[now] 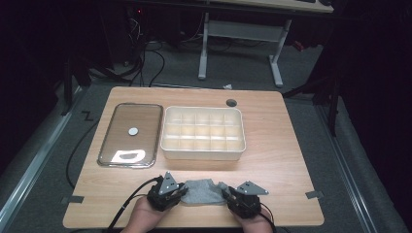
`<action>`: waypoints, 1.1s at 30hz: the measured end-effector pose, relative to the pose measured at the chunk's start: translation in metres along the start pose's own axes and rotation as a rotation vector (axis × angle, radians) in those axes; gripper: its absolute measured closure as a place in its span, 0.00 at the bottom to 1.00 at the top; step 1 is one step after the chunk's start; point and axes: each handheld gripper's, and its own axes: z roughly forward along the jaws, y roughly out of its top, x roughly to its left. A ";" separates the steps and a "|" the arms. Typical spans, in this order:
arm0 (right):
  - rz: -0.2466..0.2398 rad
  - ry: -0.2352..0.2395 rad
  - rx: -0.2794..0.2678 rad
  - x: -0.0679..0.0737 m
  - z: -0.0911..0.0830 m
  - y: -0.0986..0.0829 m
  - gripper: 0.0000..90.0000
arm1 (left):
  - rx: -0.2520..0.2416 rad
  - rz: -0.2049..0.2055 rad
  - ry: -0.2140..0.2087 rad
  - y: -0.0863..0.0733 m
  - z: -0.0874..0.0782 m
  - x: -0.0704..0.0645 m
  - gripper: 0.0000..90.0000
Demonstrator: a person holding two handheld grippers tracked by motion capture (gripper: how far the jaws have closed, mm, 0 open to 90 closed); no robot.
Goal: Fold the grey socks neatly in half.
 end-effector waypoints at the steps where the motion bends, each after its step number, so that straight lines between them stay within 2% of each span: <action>1: 0.002 0.007 0.003 0.001 0.000 0.000 0.86 | 0.001 0.006 0.005 0.000 0.000 -0.001 0.82; 4: -0.002 0.033 0.000 0.001 -0.001 0.000 0.94 | -0.001 -0.005 0.024 0.000 -0.001 -0.001 0.77; 8: 0.001 0.038 -0.009 0.002 -0.003 0.000 0.95 | 0.000 -0.049 0.027 0.003 -0.002 -0.001 0.68; 10: 0.002 0.036 -0.011 0.002 -0.003 0.000 0.95 | -0.016 -0.050 0.028 0.007 -0.004 -0.003 0.66; 11: 0.002 0.035 -0.010 0.002 -0.003 0.000 0.95 | -0.042 -0.045 0.036 0.012 -0.007 -0.007 0.66; 13: 0.008 0.036 -0.017 0.000 -0.003 0.000 0.95 | -0.074 -0.039 0.018 0.021 -0.009 -0.013 0.65; 14: 0.003 0.037 -0.017 -0.001 -0.003 0.000 0.95 | -0.079 -0.023 -0.012 0.028 -0.007 -0.020 0.65; 15: 0.007 0.043 -0.019 -0.001 -0.003 0.000 0.95 | -0.074 -0.004 -0.026 0.032 -0.004 -0.025 0.66; 16: 0.009 0.045 -0.022 -0.001 -0.003 0.000 0.95 | -0.043 0.025 -0.032 0.036 0.005 -0.032 0.73; 17: 0.010 0.047 -0.023 -0.001 -0.004 0.000 0.95 | -0.007 0.034 -0.038 0.039 0.013 -0.036 0.75; 18: 0.011 0.048 -0.025 -0.002 -0.004 0.000 0.95 | 0.032 0.029 -0.036 0.041 0.021 -0.039 0.77; 19: 0.011 0.048 -0.025 -0.002 -0.004 0.000 0.95 | 0.032 0.029 -0.036 0.041 0.021 -0.039 0.80; 20: 0.013 0.054 -0.031 -0.002 -0.005 0.000 0.95 | 0.075 0.020 -0.041 0.042 0.030 -0.041 0.81; 21: 0.013 0.054 -0.031 -0.002 -0.005 0.000 0.95 | 0.091 0.021 -0.043 0.043 0.034 -0.043 0.81; 23: 0.027 0.063 -0.045 -0.004 -0.009 -0.001 0.95 | 0.082 0.030 -0.010 0.045 0.041 -0.048 0.83; 26: 0.050 0.107 -0.081 -0.008 -0.013 0.000 0.95 | 0.078 0.037 0.006 0.046 0.043 -0.050 0.84; 27: 0.050 0.107 -0.081 -0.008 -0.013 0.000 0.95 | 0.075 0.043 0.016 0.046 0.044 -0.051 0.84; 28: 0.047 0.121 -0.101 -0.005 -0.017 0.002 0.95 | 0.065 0.049 0.030 0.046 0.045 -0.053 0.84; 31: 0.031 0.129 -0.114 -0.001 -0.019 0.004 0.96 | 0.052 0.054 0.050 0.045 0.047 -0.056 0.84; 33: 0.035 0.163 -0.151 0.004 -0.023 0.008 0.96 | 0.042 0.063 0.065 0.045 0.048 -0.060 0.85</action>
